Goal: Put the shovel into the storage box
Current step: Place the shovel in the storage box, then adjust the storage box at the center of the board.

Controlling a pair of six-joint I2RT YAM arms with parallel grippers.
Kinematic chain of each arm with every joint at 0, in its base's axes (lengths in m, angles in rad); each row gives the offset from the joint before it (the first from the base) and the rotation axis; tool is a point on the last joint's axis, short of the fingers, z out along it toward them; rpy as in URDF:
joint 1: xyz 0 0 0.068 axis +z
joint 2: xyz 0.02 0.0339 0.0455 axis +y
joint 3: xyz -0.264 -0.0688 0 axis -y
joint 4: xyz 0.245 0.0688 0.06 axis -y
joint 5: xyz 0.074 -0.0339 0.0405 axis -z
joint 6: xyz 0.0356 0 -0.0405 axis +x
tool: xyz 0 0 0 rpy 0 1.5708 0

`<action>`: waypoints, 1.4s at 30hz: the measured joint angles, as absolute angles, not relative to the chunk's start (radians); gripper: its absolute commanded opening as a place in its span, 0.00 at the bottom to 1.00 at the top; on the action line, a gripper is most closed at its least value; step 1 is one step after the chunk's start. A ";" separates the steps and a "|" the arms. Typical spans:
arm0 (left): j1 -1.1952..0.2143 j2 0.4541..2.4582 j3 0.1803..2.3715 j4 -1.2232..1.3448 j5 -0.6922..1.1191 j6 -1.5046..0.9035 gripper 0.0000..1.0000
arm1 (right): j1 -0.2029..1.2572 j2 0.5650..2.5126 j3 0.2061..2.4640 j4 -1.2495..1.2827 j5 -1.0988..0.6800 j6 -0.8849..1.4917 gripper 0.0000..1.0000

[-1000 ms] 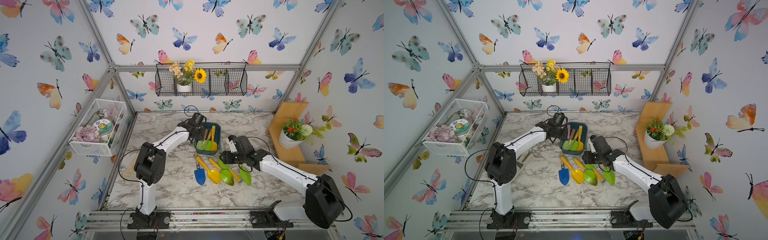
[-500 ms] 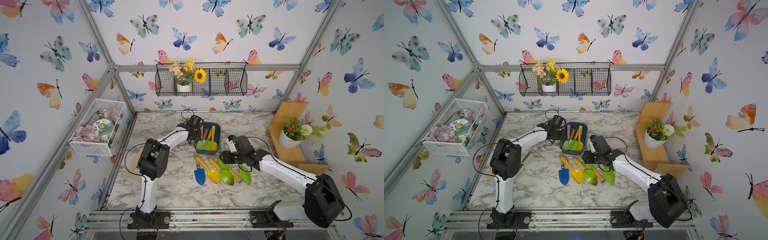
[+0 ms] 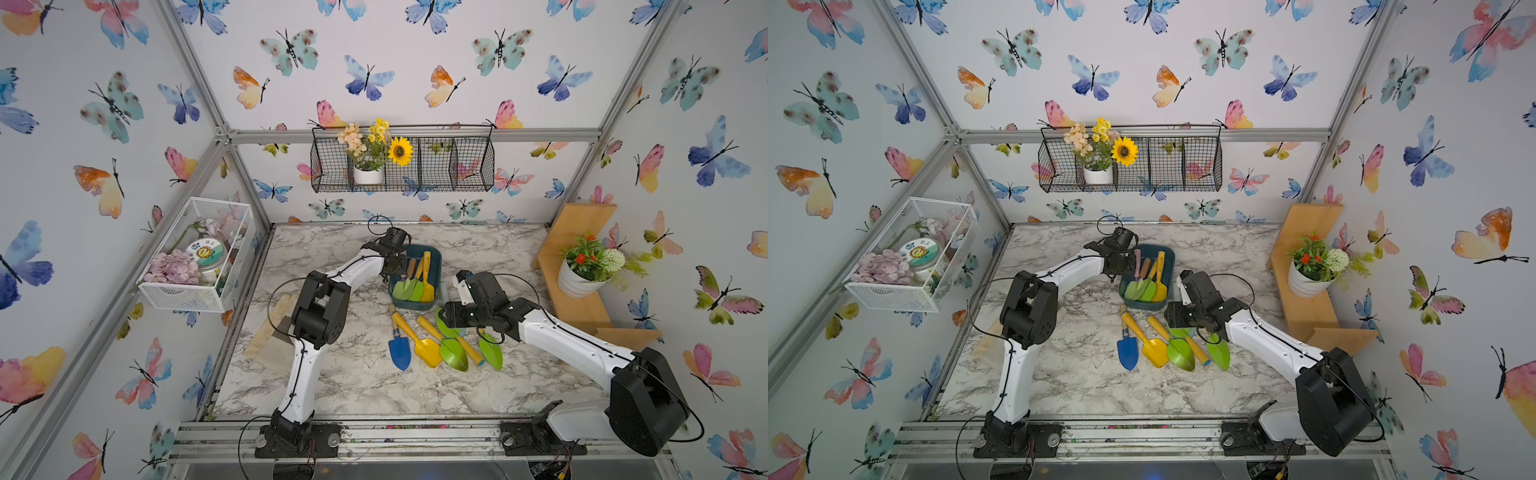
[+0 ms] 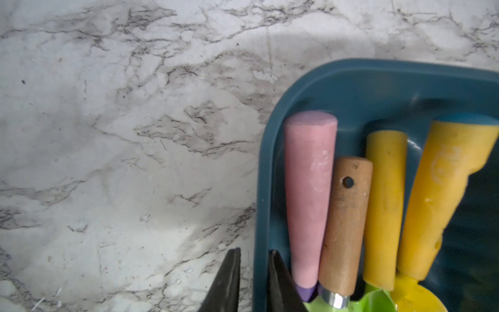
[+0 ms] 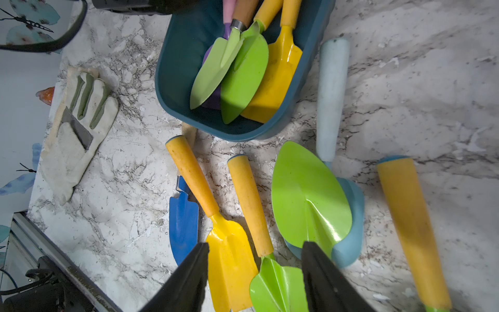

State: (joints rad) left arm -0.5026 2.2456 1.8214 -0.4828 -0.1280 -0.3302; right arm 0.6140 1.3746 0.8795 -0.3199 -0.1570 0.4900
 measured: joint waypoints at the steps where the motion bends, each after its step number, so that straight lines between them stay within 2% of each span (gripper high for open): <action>1: -0.500 2.246 1.818 -0.480 -0.128 -0.334 0.18 | 0.614 1.375 0.879 -0.320 -0.157 0.490 0.60; 4: -0.498 2.245 1.800 -0.467 -0.128 -0.339 0.16 | 0.614 1.375 0.879 -0.320 -0.157 0.490 0.60; 15: -0.482 2.213 1.721 -0.446 -0.130 -0.356 0.17 | 0.614 1.378 0.880 -0.320 -0.157 0.490 0.60; 21: -0.475 2.202 1.718 -0.459 -0.130 -0.352 0.29 | 0.614 1.392 0.880 -0.320 -0.157 0.490 0.60; 26: -0.475 2.168 1.718 -0.476 -0.129 -0.343 0.33 | 0.614 1.393 0.886 -0.323 -0.157 0.484 0.60; 32: -0.476 2.040 1.659 -0.477 -0.125 -0.342 0.35 | 0.614 1.400 0.913 -0.334 -0.157 0.463 0.59; 42: -0.487 1.746 1.403 -0.463 -0.079 -0.373 0.37 | 0.616 1.425 0.941 -0.364 -0.161 0.429 0.56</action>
